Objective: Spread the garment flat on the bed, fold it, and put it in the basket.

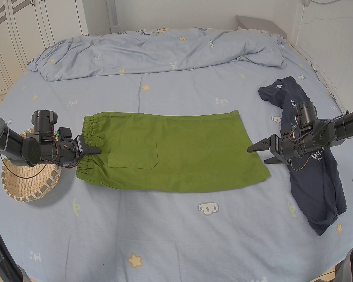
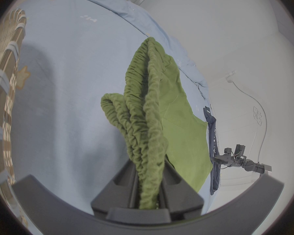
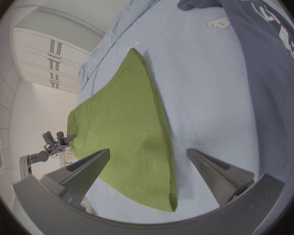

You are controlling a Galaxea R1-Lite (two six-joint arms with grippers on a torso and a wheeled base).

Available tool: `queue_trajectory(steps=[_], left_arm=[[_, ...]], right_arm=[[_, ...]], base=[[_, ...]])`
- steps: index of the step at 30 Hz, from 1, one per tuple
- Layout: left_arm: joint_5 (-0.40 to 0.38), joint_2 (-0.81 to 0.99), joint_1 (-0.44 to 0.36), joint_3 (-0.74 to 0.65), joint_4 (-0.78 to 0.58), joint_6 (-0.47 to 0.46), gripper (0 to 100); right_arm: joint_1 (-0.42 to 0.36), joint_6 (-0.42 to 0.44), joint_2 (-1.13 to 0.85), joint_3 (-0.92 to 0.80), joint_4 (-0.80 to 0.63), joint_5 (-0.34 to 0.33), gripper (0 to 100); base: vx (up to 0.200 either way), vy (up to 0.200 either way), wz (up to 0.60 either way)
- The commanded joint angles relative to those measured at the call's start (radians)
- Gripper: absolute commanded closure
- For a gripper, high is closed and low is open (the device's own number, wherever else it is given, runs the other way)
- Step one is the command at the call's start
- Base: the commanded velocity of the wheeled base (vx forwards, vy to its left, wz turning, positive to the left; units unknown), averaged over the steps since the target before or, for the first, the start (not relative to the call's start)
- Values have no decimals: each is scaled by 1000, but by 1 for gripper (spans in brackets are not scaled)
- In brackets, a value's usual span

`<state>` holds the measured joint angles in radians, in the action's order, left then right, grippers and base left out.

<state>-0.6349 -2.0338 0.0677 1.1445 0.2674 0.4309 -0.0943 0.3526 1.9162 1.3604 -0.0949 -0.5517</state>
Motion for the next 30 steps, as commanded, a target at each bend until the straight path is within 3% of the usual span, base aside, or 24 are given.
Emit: queue_trajectory(steps=[1, 11, 20, 21, 30], left_arm=[[0, 4, 0, 0, 1, 0, 100], [0, 4, 0, 0, 1, -3, 100], [0, 6, 1, 0, 1, -3, 100], [0, 6, 1, 0, 1, -3, 100], [1, 3, 1, 0, 1, -4, 100]], right_arm=[[-25, -4, 26, -15, 0, 1, 0], [-76, -6, 18, -53, 1, 3, 0], [-74, -6, 15, -55, 1, 3, 0], [-73, -6, 17, -53, 1, 4, 100], [-62, -6, 18, -49, 3, 4, 100]], base=[[0, 0, 0], [0, 0, 0], [0, 0, 0], [0, 0, 0], [0, 0, 0]])
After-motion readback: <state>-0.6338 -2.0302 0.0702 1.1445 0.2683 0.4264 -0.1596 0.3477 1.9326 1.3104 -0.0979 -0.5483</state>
